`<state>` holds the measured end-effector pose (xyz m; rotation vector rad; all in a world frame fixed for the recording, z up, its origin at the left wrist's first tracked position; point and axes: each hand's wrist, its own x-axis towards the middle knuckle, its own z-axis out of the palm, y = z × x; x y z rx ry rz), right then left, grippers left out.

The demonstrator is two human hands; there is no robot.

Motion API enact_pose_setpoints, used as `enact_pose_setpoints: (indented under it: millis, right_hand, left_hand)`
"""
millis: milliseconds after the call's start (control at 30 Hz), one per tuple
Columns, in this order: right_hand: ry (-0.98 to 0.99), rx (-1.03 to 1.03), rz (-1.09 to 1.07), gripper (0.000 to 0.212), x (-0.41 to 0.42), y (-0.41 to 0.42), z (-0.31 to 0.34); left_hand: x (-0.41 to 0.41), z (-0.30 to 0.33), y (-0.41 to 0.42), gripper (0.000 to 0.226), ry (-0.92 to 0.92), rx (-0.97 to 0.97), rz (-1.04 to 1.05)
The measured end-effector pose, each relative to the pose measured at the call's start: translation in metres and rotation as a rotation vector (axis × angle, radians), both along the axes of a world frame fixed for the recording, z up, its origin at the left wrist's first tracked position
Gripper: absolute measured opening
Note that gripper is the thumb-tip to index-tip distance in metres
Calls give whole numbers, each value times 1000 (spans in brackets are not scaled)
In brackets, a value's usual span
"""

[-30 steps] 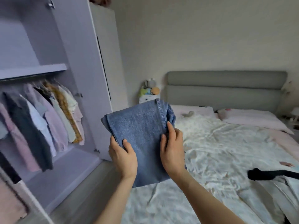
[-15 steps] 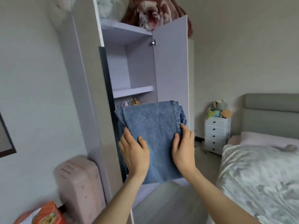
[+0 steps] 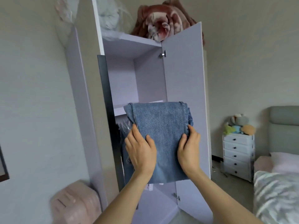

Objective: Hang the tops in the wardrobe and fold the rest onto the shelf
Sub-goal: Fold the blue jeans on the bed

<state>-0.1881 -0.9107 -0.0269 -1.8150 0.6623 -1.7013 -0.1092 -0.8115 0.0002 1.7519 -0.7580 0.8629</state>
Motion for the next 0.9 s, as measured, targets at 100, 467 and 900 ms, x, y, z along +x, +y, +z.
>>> enact_pose_setpoints:
  millis: [100,467,900]
  right_hand:
    - [23,-47,-10,40,27,-60,16]
    - [45,-91,-15,42,123,-250,67]
    - [-74,-236,24,42,302,-389,123]
  left_hand:
    - [31,8,-61,54,25,-46,-26]
    - [130,54,-255,56,74,-80,-56]
    - [309,109,-390,57,-98,-136,62]
